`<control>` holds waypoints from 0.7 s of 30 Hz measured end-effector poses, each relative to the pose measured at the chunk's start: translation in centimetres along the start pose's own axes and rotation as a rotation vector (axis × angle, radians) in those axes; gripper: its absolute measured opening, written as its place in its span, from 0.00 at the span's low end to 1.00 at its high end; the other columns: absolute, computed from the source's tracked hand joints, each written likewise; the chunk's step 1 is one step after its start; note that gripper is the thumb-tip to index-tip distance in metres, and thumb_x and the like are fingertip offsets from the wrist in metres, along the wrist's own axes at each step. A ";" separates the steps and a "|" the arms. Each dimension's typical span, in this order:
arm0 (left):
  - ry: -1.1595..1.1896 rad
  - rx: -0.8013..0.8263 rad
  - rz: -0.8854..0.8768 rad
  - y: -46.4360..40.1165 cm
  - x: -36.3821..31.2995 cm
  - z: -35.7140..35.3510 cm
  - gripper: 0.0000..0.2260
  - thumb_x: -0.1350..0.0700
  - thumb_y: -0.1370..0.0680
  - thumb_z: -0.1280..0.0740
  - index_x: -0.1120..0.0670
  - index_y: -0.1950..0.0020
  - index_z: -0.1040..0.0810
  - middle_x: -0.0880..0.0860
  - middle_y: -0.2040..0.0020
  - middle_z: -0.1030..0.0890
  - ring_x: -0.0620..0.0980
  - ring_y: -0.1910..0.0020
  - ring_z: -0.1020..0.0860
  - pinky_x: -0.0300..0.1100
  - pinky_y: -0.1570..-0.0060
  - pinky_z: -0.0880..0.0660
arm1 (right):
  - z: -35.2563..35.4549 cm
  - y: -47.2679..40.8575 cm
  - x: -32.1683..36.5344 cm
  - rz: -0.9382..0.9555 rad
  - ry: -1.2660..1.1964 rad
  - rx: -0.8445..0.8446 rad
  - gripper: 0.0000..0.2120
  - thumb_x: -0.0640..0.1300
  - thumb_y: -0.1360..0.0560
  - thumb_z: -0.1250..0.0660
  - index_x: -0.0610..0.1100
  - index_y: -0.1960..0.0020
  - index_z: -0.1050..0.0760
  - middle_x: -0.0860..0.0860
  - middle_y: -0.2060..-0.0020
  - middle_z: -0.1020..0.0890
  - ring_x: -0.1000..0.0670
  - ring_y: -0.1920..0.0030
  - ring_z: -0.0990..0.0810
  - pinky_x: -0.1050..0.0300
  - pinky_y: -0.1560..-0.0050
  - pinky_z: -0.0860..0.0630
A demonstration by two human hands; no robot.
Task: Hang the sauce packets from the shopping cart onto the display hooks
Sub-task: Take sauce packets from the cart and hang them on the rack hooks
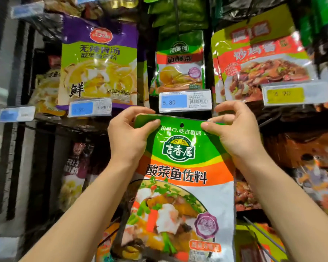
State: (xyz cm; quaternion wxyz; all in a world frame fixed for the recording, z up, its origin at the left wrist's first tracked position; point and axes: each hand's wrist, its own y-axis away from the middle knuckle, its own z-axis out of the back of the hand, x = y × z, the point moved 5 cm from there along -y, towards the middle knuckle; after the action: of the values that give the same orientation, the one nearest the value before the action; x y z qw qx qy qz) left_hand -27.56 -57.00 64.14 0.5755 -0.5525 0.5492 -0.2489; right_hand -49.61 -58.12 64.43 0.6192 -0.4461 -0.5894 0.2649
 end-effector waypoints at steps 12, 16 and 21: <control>0.183 -0.078 0.136 -2.1 1.2 -1.6 0.15 0.67 0.36 0.23 0.50 0.58 0.23 0.50 0.60 0.20 0.40 0.63 0.21 0.38 0.60 0.23 | -0.6 -3.1 1.2 0.079 0.109 -0.048 0.31 0.29 0.35 0.27 0.47 0.39 0.37 0.53 0.65 0.25 0.60 0.68 0.25 0.62 0.63 0.26; 0.227 -0.080 0.173 -2.1 1.9 -1.8 0.15 0.67 0.35 0.24 0.52 0.58 0.23 0.53 0.58 0.19 0.46 0.61 0.19 0.41 0.61 0.21 | -0.8 -3.4 0.9 0.081 0.110 -0.019 0.31 0.30 0.34 0.27 0.47 0.39 0.37 0.50 0.68 0.24 0.60 0.68 0.24 0.62 0.61 0.26; 0.264 -0.071 0.158 -2.5 1.8 -1.1 0.15 0.68 0.37 0.23 0.52 0.59 0.22 0.57 0.55 0.19 0.52 0.55 0.19 0.46 0.55 0.20 | -0.9 -3.8 0.2 0.057 0.023 0.020 0.33 0.30 0.36 0.26 0.50 0.40 0.38 0.41 0.57 0.19 0.50 0.55 0.18 0.60 0.58 0.20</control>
State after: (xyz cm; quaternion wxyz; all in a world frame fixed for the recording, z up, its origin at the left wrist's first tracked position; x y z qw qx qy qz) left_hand -27.25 -59.66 66.04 0.4963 -0.4899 0.6702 -0.2539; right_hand -49.48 -59.90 67.89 0.6225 -0.4598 -0.5665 0.2830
